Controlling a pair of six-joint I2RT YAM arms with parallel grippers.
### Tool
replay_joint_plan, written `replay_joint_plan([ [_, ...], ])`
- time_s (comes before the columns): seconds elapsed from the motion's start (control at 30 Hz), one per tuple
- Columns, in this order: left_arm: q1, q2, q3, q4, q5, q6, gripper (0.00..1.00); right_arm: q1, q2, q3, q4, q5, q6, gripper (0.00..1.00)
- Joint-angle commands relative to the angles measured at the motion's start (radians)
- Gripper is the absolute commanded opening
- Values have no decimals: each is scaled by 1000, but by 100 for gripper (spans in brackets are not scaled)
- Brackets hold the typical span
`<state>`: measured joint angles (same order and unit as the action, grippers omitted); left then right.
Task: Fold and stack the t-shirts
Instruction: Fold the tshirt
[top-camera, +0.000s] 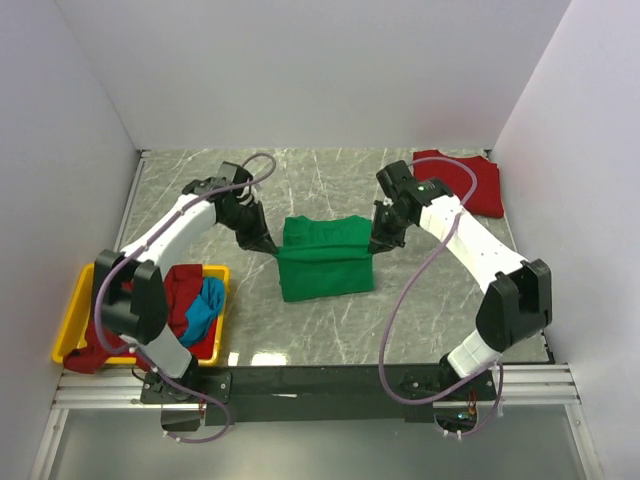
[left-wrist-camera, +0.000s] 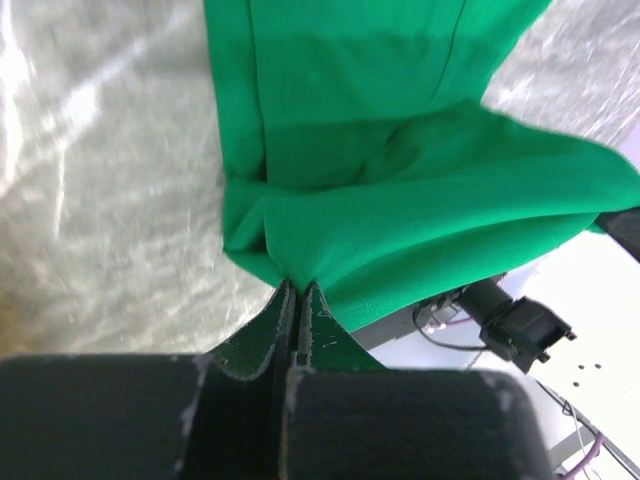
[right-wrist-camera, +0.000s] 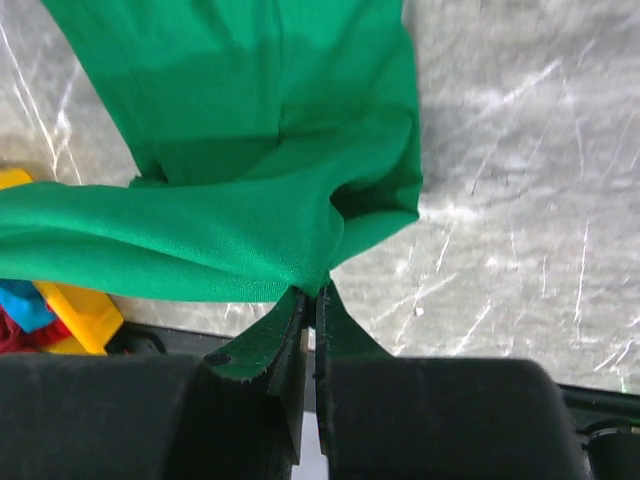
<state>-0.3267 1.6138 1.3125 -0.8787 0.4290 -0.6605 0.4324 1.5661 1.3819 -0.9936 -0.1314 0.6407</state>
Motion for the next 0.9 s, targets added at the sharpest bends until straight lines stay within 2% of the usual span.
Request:
replay_joint_plan([
  [0.0,37,53,105,-6,7,79,0,-21,50,84,4,64,-19,0],
  [0.43,90,319,336,-9,82,145,0,-55,259,284,-23,85,-32,0],
  [0.6,98,414,415,-31,109,170,1,-60,302,309,-20,88,-26,0],
  [0.87,112,485,482,-39,126,176,1,-73,357,333,-13,99,-24,0],
])
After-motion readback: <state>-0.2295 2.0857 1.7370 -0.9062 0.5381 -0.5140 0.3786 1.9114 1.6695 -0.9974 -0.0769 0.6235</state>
